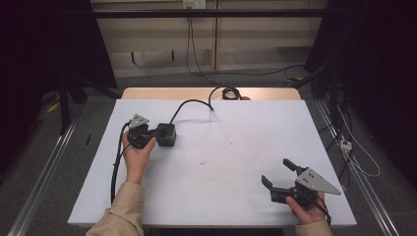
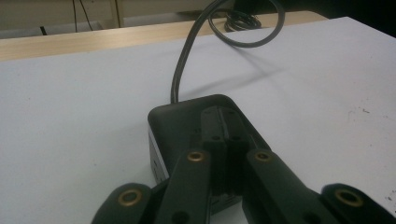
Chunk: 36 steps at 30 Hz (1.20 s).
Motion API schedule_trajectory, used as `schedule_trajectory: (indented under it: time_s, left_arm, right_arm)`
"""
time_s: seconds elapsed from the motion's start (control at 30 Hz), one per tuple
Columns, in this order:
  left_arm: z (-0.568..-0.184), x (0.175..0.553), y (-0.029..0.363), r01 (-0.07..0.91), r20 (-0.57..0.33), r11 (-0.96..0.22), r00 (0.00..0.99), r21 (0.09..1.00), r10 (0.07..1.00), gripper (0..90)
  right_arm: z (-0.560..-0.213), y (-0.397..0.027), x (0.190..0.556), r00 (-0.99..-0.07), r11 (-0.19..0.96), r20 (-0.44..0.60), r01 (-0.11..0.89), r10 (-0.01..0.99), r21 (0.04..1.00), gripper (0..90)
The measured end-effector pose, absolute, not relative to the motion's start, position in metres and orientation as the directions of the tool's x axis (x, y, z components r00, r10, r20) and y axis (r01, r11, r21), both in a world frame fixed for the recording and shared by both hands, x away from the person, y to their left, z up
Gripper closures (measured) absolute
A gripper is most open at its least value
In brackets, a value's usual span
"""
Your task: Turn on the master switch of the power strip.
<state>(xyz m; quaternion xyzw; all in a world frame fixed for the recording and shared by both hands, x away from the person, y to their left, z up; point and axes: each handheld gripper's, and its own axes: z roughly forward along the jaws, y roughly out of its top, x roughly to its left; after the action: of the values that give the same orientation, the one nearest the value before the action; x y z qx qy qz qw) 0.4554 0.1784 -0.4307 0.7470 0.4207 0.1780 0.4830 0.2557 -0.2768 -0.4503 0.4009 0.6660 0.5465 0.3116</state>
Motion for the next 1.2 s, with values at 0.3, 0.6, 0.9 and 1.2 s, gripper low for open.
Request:
schedule_trajectory:
  time_s: [0.3,0.6,0.9,1.2]
  left_arm:
    - [-0.428,0.455,0.179,0.451,-0.151,-0.171,0.593,0.876,0.791,83.5]
    - [-0.421,0.450,0.178,0.448,-0.159,-0.165,0.600,0.878,0.784,74.0]
    - [-0.413,0.442,0.176,0.457,-0.170,-0.168,0.609,0.873,0.774,51.3]
    - [-0.410,0.434,0.173,0.484,-0.179,-0.190,0.616,0.854,0.767,33.5]
  right_arm:
    - [-0.450,-0.277,0.256,-0.485,0.081,0.022,0.191,0.874,0.978,4.8]
    - [-0.449,-0.278,0.256,-0.485,0.077,0.026,0.192,0.874,0.978,4.7]
    - [-0.447,-0.278,0.256,-0.483,0.073,0.030,0.193,0.875,0.979,4.7]
    - [-0.446,-0.279,0.256,-0.479,0.071,0.030,0.192,0.877,0.979,4.7]
